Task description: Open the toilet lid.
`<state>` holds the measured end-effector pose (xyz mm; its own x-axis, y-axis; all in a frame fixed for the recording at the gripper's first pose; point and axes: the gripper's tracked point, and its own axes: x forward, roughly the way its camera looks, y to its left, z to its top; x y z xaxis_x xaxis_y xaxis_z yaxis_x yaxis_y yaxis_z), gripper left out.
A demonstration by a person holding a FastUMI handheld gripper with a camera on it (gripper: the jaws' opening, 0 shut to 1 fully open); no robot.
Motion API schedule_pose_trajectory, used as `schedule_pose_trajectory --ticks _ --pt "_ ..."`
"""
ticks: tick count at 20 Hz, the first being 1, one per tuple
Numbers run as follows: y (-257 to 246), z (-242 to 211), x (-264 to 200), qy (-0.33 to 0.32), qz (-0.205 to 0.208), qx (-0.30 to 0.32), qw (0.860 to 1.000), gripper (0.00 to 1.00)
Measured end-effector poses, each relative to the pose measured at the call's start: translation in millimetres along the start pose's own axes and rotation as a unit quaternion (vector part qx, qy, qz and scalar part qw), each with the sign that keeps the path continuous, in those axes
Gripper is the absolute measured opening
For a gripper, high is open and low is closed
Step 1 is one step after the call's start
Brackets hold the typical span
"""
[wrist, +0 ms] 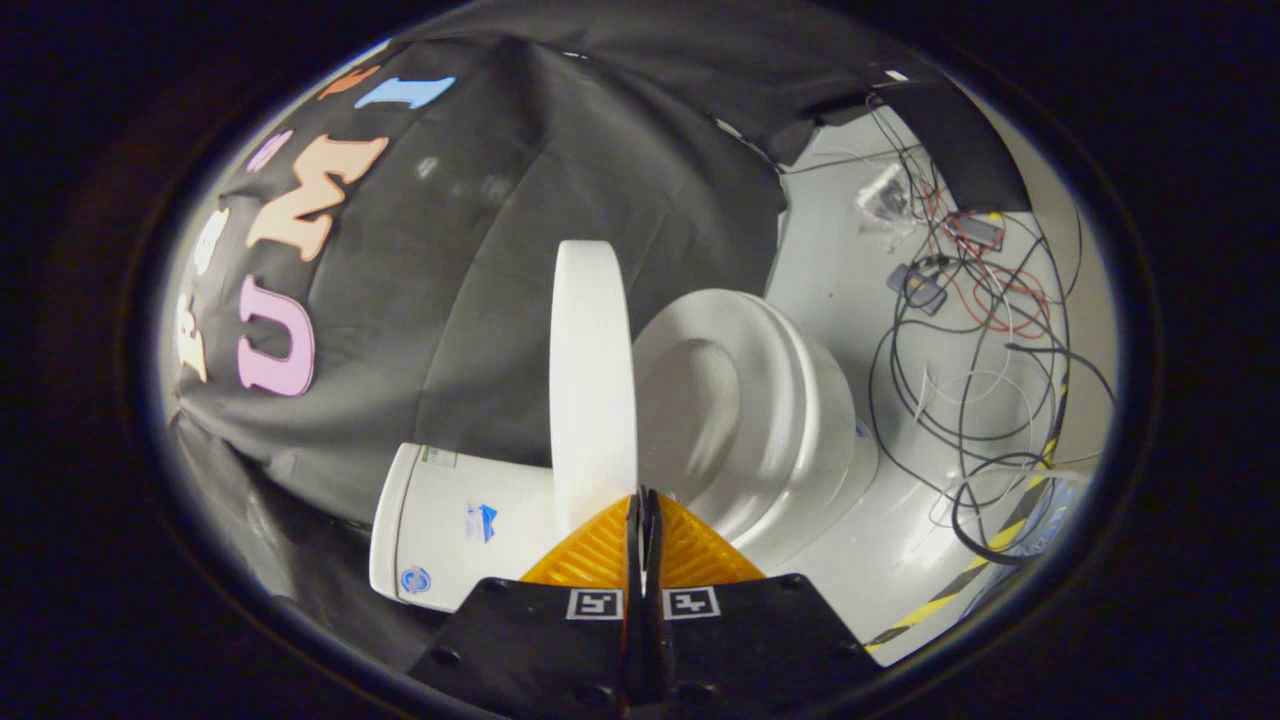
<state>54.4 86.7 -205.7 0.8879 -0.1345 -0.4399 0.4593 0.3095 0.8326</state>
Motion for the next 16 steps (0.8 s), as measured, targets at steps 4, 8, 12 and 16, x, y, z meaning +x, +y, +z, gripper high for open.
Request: schedule_pose_trajectory --ticks 4,8,12,16 --pt "28.4 0.3 -8.2 -0.020 0.021 -0.007 1.000 0.00" --pt "55.2 -1.4 -17.6 -0.025 0.011 -0.067 0.997 0.00" --pt "73.7 -3.4 -22.2 -0.030 0.002 -0.093 0.995 0.00" --pt "87.9 -5.6 -23.8 -0.038 0.007 -0.095 0.995 0.00"
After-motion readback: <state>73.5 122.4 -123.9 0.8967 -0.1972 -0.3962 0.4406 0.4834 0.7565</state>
